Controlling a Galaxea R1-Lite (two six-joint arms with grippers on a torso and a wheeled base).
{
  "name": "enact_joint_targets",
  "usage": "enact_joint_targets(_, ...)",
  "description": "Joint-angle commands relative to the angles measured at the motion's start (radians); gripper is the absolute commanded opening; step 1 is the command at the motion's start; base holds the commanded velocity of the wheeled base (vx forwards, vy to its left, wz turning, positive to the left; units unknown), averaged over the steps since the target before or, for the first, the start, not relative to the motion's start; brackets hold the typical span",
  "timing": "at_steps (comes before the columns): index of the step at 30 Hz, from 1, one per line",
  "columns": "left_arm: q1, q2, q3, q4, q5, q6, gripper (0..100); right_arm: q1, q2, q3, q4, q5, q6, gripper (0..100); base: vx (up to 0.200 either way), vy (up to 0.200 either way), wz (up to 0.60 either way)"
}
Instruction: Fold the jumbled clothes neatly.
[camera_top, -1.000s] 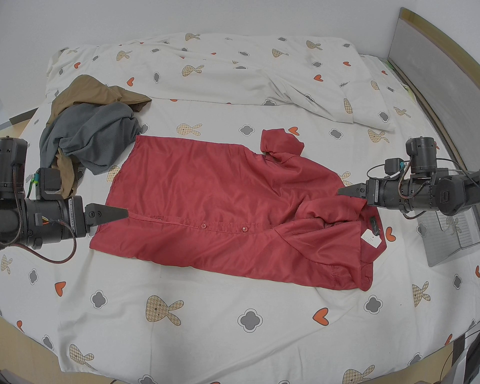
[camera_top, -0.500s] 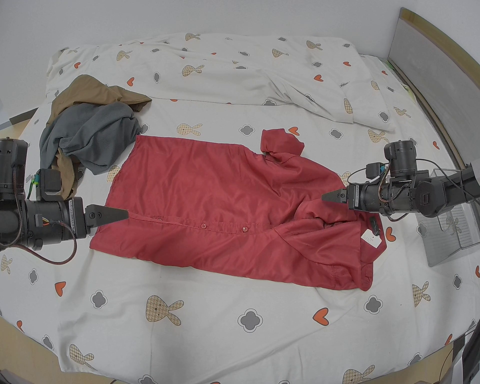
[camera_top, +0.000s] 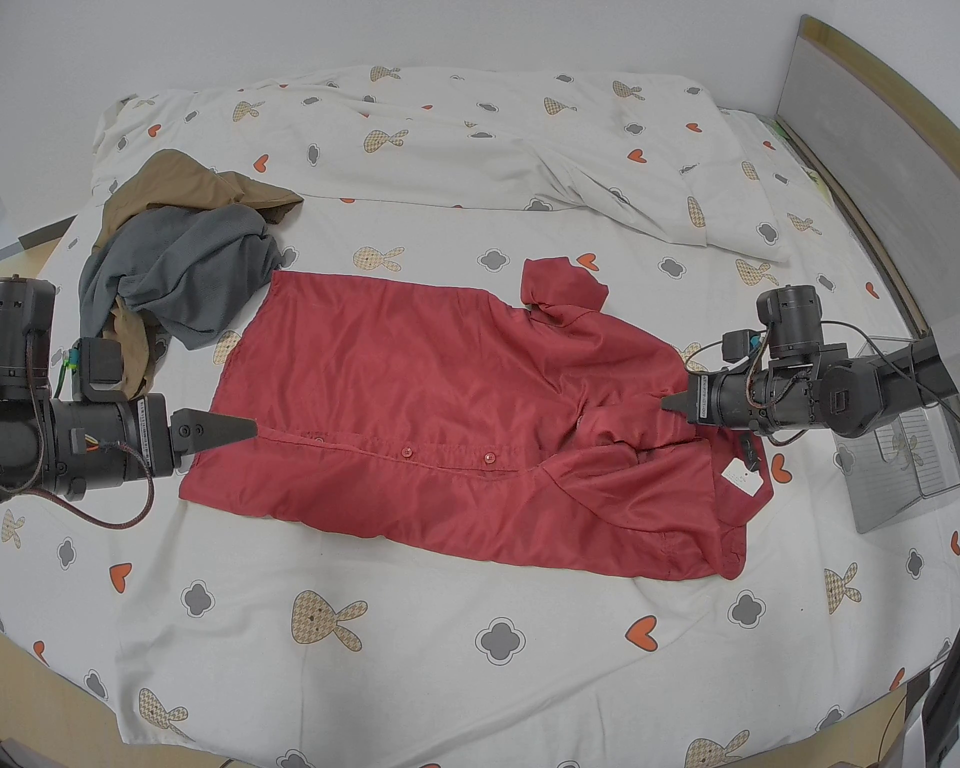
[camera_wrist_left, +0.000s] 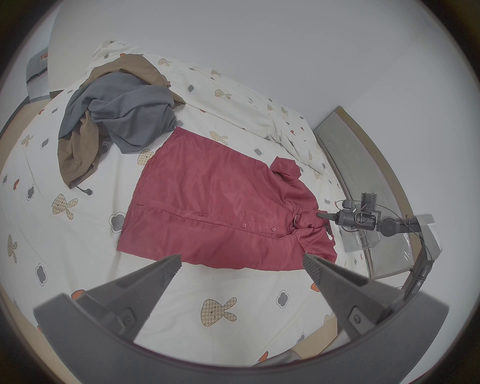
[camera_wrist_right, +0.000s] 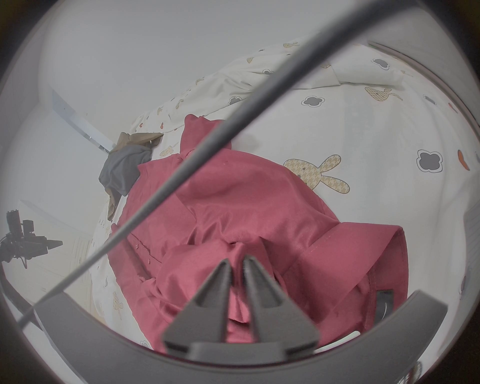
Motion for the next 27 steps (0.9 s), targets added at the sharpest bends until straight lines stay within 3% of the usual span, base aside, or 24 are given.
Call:
enact_joint_targets(1,0.000,0.003,0.001,-0.002,0.000,-0.001,100,0.028,-0.054,0.008,-0.002,-0.033,-0.002,0,0.000,0.000,0.00)
enact_joint_targets(7,0.000,0.003,0.001,-0.006,0.000,-0.001,100,0.083,-0.160,0.064,-0.002,-0.073,-0.008,0,0.000,0.000,0.00)
enact_joint_targets(14,0.000,0.002,0.004,-0.007,0.000,0.000,100,0.114,-0.258,0.154,-0.002,-0.177,-0.146,0,0.000,0.000,0.00)
enact_joint_targets(19,0.000,0.002,0.006,-0.007,0.000,0.000,100,0.134,-0.310,0.229,-0.010,-0.185,-0.182,0,0.000,0.000,0.00)
enact_joint_targets(27,0.000,0.003,0.009,-0.007,-0.002,0.000,100,0.131,-0.290,0.268,-0.229,-0.191,-0.202,0,0.000,0.000,0.00)
